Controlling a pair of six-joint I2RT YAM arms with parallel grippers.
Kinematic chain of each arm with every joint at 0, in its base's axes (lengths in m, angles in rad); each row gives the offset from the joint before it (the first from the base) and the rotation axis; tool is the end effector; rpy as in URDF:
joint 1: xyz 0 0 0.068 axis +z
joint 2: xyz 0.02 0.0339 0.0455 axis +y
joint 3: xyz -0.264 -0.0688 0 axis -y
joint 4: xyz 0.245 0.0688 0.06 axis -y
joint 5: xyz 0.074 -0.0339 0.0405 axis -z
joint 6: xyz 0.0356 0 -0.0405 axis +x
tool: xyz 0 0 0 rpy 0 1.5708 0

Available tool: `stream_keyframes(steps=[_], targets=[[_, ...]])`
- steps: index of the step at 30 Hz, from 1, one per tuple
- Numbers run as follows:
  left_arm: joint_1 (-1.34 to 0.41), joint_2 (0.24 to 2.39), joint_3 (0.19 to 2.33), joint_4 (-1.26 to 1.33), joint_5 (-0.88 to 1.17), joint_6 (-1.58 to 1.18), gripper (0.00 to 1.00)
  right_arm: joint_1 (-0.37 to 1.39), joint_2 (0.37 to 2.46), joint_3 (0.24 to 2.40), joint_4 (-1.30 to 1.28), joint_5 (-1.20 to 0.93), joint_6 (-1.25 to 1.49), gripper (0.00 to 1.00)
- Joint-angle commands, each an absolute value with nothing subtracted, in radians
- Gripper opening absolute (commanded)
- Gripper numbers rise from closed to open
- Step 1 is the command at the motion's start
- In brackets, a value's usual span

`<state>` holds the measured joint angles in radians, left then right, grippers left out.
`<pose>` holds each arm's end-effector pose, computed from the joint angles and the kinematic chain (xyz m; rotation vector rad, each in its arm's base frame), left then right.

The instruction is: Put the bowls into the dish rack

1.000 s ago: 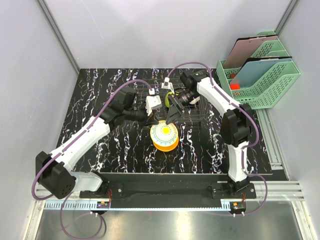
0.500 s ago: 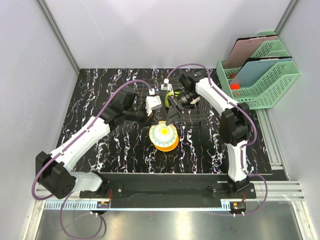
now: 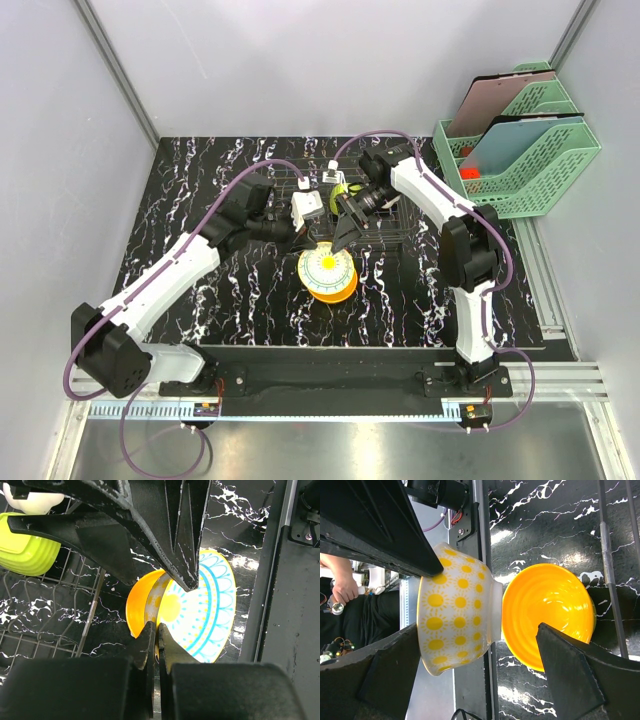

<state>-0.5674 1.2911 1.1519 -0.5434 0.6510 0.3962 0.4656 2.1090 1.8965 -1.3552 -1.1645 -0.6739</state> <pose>0.2224 -0.1673 0.3281 1.3227 1.7727 -0.8232 0.3497 0.2123 0.2591 -1.3672 2.1294 1.6567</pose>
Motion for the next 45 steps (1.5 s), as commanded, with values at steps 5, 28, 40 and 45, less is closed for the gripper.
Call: stream_keyframes(steps=[5, 28, 40, 45], targets=[[-0.571, 1.272, 1.215, -0.476, 0.675, 0.388, 0.00, 0.483, 2.083, 1.905, -1.637, -1.196, -0.664, 1.00], [-0.571, 1.275, 1.189, -0.469, 0.667, 0.410, 0.00, 0.497, 2.100, 1.908, -1.640, -1.196, -0.673, 1.00], [-0.571, 1.261, 1.178, -0.471, 0.657, 0.429, 0.00, 0.479, 2.095, 1.888, -1.640, -1.216, -0.675, 0.99], [-0.571, 1.258, 1.169, -0.471, 0.655, 0.434, 0.00, 0.479, 2.091, 1.879, -1.640, -1.223, -0.680, 0.75]])
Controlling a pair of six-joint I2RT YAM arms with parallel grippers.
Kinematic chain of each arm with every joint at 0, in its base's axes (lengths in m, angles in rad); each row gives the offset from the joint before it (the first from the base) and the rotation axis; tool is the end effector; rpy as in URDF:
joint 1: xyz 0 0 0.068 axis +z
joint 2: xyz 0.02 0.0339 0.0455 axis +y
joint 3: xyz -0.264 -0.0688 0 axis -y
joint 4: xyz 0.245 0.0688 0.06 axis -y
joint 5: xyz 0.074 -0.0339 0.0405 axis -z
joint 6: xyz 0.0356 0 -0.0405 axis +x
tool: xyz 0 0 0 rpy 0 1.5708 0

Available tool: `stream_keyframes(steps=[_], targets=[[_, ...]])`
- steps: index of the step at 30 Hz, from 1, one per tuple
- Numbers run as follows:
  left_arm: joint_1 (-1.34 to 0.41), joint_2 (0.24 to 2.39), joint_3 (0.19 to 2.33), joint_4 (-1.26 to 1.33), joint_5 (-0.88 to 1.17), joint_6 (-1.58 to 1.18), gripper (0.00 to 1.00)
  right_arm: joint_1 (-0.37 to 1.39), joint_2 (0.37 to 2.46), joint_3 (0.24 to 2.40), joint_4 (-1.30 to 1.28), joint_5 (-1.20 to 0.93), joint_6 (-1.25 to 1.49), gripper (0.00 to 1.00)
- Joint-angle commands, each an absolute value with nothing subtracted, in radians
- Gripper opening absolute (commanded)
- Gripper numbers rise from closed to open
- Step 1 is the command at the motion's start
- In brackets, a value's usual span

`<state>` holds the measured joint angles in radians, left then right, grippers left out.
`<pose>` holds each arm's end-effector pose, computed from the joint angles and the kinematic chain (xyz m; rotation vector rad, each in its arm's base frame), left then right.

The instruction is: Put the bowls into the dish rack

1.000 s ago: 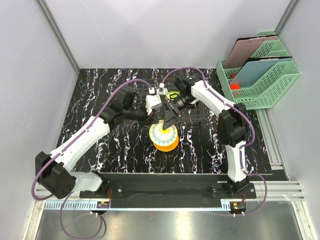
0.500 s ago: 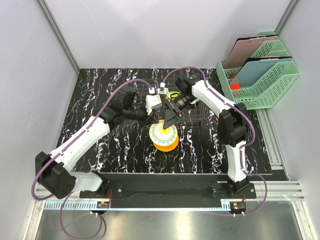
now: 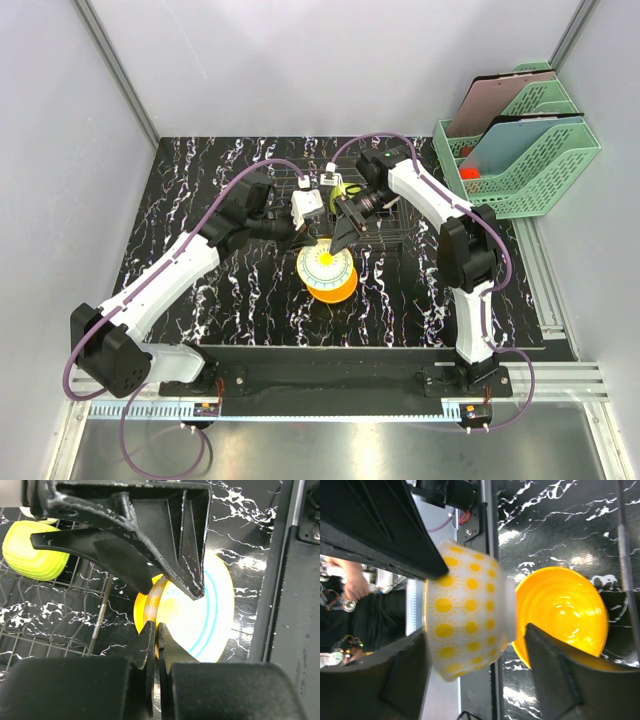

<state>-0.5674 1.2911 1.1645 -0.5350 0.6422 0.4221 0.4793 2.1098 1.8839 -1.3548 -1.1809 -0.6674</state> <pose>0.2235 -0.1677 0.3328 1.3357 1.7356 -0.7938 0.3458 0.2168 0.2561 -1.3667 2.1321 1.6910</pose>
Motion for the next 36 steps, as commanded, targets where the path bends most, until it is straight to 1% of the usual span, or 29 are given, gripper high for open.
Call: stream_keyframes(steps=[1, 2, 3, 4, 5, 13, 15, 21, 22, 23, 26, 29, 30, 32, 33, 36], targets=[[-0.571, 1.258, 1.166, -0.471, 0.655, 0.434, 0.00, 0.479, 2.089, 1.878, -1.640, -1.226, -0.680, 0.71], [-0.571, 1.258, 1.166, -0.471, 0.653, 0.437, 0.00, 0.479, 2.088, 1.876, -1.640, -1.227, -0.681, 0.68], [-0.571, 1.258, 1.164, -0.471, 0.653, 0.439, 0.00, 0.479, 2.085, 1.878, -1.640, -1.229, -0.681, 0.61], [-0.571, 1.258, 1.166, -0.471, 0.653, 0.439, 0.00, 0.479, 2.083, 1.878, -1.641, -1.229, -0.681, 0.59], [-0.571, 1.258, 1.166, -0.471, 0.655, 0.437, 0.00, 0.479, 2.082, 1.876, -1.640, -1.230, -0.683, 0.58], [-0.571, 1.272, 1.175, -0.471, 0.657, 0.440, 0.00, 0.479, 2.088, 1.887, -1.640, -1.224, -0.687, 0.39], [-0.572, 1.275, 1.175, -0.469, 0.660, 0.439, 0.00, 0.479, 2.094, 1.894, -1.640, -1.223, -0.680, 0.39], [-0.571, 1.313, 1.144, -0.445, 0.673, 0.430, 0.00, 0.479, 2.112, 1.905, -1.638, -1.207, -0.678, 0.43], [-0.572, 1.316, 1.144, -0.442, 0.675, 0.430, 0.00, 0.479, 2.115, 1.910, -1.638, -1.201, -0.673, 0.45], [-0.572, 1.322, 1.144, -0.440, 0.678, 0.426, 0.00, 0.479, 2.118, 1.914, -1.638, -1.194, -0.670, 0.50], [-0.572, 1.341, 1.149, -0.437, 0.684, 0.426, 0.00, 0.476, 2.125, 1.931, -1.638, -1.169, -0.660, 0.51], [-0.572, 1.353, 1.154, -0.434, 0.692, 0.429, 0.00, 0.469, 2.128, 1.945, -1.638, -1.158, -0.650, 0.55], [-0.572, 1.359, 1.154, -0.431, 0.696, 0.430, 0.00, 0.468, 2.129, 1.950, -1.638, -1.140, -0.647, 0.60], [-0.574, 1.365, 1.154, -0.422, 0.706, 0.425, 0.00, 0.462, 2.129, 1.960, -1.638, -1.108, -0.637, 0.68], [-0.574, 1.373, 1.152, -0.422, 0.709, 0.425, 0.00, 0.457, 2.128, 1.963, -1.638, -1.097, -0.635, 0.77], [-0.580, 1.388, 1.144, -0.411, 0.712, 0.425, 0.00, 0.431, 2.122, 1.967, -1.638, -1.062, -0.621, 0.86]])
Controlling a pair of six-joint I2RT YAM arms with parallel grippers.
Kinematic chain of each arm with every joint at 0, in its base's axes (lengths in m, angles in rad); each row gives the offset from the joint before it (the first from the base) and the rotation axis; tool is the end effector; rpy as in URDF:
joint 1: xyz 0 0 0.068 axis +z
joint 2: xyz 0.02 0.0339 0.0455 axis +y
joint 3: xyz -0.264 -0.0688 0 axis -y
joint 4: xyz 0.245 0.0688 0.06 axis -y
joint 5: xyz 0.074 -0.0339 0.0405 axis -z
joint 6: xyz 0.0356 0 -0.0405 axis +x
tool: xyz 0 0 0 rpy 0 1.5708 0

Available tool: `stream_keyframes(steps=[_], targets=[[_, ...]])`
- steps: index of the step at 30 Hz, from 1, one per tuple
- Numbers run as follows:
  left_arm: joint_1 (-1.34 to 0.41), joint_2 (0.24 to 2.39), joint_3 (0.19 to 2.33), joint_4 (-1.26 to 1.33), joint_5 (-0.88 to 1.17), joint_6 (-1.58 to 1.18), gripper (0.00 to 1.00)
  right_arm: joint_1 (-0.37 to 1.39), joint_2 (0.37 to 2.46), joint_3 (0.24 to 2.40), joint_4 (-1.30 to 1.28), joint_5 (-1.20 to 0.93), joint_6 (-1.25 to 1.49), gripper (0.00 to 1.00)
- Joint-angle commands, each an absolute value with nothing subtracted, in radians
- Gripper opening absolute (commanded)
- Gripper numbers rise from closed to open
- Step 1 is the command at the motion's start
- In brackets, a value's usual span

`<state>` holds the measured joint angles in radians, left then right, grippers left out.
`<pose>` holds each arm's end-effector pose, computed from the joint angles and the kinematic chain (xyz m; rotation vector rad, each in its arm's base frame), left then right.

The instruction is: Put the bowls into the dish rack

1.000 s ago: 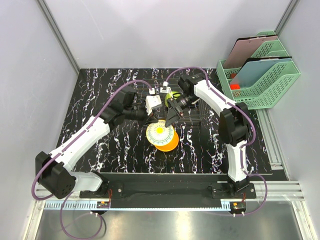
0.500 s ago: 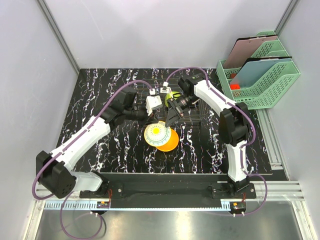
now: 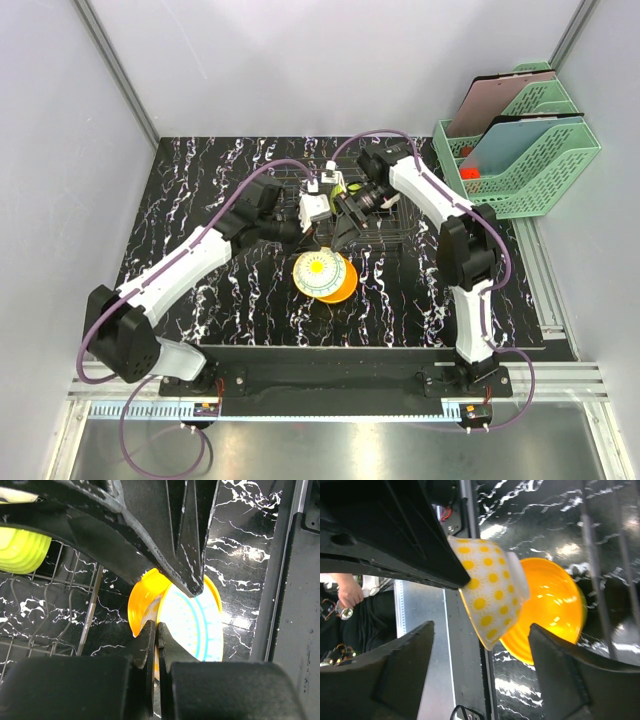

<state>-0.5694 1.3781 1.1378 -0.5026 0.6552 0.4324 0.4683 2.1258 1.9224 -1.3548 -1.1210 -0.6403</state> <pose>0.2384 -0.1784 0.3034 1.3659 1.8001 -0.8249 0.3534 0.2147 0.2577 -1.3655 2.1865 1.6106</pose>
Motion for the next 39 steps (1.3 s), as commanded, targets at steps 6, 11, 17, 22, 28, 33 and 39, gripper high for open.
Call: stream_keyframes(steps=[6, 11, 17, 22, 28, 33, 39], targets=[[-0.583, 1.419, 1.105, -0.359, 0.716, 0.430, 0.00, 0.359, 2.089, 1.944, -1.638, -1.037, -0.615, 0.93], [-0.586, 1.454, 1.094, -0.308, 0.723, 0.433, 0.00, 0.341, 2.036, 1.927, -1.638, -1.009, -0.611, 0.94], [-0.584, 1.473, 1.071, -0.246, 0.638, 0.399, 0.00, 0.330, 1.993, 1.937, -1.638, -0.994, -0.591, 0.95], [-0.586, 1.494, 1.046, -0.232, 0.627, 0.419, 0.00, 0.322, 1.990, 1.962, -1.640, -0.985, -0.572, 0.95], [-0.586, 1.526, 1.022, -0.253, 0.634, 0.466, 0.01, 0.321, 1.993, 1.982, -1.638, -0.980, -0.558, 0.96], [-0.584, 1.542, 1.023, -0.270, 0.617, 0.472, 0.13, 0.322, 1.996, 1.982, -1.637, -0.973, -0.558, 0.96], [-0.584, 1.545, 1.031, -0.278, 0.615, 0.463, 0.28, 0.321, 1.997, 1.980, -1.637, -0.962, -0.564, 0.96]])
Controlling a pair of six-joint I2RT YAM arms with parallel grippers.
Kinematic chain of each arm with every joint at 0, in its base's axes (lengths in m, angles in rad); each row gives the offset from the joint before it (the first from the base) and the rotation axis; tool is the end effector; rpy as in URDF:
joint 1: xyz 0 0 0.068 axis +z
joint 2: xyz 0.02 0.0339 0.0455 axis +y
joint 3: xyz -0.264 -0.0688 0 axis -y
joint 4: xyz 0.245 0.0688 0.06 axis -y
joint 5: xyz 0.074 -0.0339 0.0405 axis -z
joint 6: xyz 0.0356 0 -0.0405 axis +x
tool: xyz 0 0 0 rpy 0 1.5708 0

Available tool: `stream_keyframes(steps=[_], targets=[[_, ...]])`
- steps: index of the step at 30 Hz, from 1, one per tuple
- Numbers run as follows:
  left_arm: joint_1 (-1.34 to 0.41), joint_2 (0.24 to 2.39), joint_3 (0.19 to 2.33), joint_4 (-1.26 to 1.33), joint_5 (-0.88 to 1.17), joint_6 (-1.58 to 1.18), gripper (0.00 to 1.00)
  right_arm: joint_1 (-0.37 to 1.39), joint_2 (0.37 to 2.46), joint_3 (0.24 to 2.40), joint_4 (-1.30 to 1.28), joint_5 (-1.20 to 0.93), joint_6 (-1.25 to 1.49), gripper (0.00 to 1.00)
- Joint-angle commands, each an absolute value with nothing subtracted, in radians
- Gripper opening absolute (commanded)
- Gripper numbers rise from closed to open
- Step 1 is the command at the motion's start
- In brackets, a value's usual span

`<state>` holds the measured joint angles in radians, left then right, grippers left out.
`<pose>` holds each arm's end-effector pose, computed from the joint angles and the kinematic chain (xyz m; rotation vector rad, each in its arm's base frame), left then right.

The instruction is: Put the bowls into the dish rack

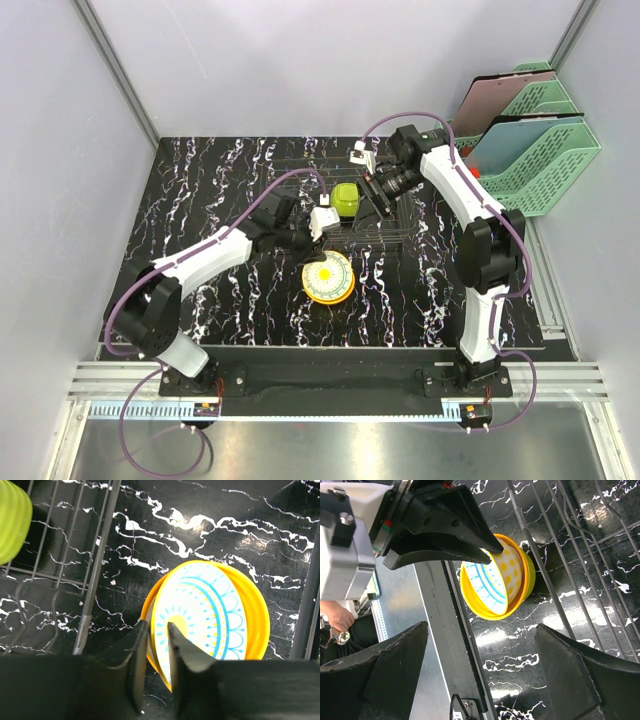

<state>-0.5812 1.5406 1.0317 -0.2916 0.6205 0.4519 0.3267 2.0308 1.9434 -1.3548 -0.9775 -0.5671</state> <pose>0.2619 -0.1968 0.2365 1.3949 1.8510 -0.7955 0.3680 0.1559 0.2953 -1.1973 2.2936 1.3452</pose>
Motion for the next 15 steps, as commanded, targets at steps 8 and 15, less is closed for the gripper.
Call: stream_keyframes(steps=[8, 15], targets=[[-0.586, 1.571, 1.061, -0.344, 0.623, 0.492, 0.29, 0.319, 1.994, 1.999, -1.637, -0.953, -0.560, 0.96], [-0.586, 1.618, 1.092, -0.402, 0.589, 0.522, 0.00, 0.321, 1.994, 2.011, -1.638, -0.943, -0.549, 0.96]])
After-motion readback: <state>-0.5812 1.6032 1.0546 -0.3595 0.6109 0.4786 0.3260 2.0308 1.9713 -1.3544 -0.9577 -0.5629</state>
